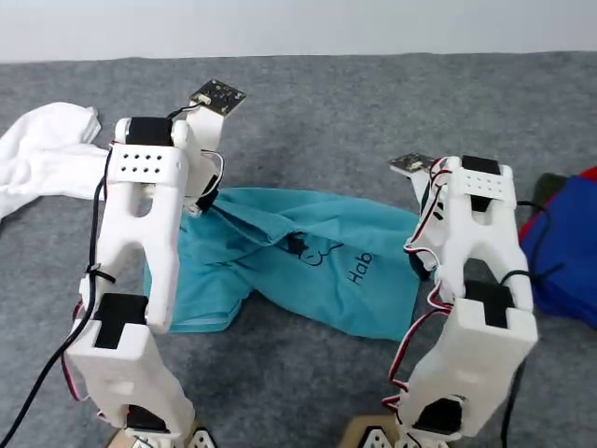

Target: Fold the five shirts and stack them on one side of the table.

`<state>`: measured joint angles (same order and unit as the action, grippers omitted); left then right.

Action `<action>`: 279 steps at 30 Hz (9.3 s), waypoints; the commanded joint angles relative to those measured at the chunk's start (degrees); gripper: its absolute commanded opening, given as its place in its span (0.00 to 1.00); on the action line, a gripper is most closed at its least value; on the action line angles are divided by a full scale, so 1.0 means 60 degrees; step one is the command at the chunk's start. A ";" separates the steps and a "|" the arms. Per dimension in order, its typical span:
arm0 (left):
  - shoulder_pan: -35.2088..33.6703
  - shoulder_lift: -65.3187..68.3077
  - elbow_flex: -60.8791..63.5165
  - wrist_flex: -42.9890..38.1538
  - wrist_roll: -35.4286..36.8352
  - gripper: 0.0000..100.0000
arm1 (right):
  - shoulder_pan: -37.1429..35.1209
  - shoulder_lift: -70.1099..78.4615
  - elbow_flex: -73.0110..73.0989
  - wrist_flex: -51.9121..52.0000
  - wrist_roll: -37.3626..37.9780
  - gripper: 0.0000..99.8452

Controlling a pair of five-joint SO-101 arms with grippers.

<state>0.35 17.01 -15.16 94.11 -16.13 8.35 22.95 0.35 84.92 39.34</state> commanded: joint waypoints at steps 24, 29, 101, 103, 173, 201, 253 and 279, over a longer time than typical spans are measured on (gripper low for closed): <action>0.0938 -0.0220 -0.2571 0.0777 0.0103 0.00 | 0.0535 -0.4989 -0.0425 0.1267 0.0777 0.01; 0.0879 -0.1143 -0.3656 0.0835 0.0103 0.00 | 0.0125 -0.6850 -0.0425 0.1150 0.0747 0.01; -0.0029 -0.5158 -0.5766 -0.0879 -0.2462 0.00 | 0.0549 -0.9062 -0.2696 0.0007 -0.0894 0.01; -0.0029 -0.5158 -0.3963 -0.1626 -0.2462 0.00 | 0.0535 -0.8799 -0.1451 -0.1194 -0.0894 0.01; 0.0381 -0.2608 0.2220 0.1084 -0.6784 0.00 | 0.0916 -0.5106 0.1905 -0.0168 0.2681 0.01; 0.0879 -0.4249 0.5780 0.1040 -0.7473 0.00 | 0.1048 -0.5194 0.2784 0.0227 0.3048 0.01; -0.2139 -0.4264 0.4359 -0.3766 -0.0879 0.01 | 0.0022 -0.5062 0.2418 -0.3172 -0.3033 0.16; -0.3033 -0.4234 0.4930 -0.4425 0.1216 0.01 | -0.0242 0.3758 -0.6901 -0.1223 -0.5495 0.24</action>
<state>-17.93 -5.58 13.67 69.93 -9.27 7.47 44.48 -34.29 76.40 6.90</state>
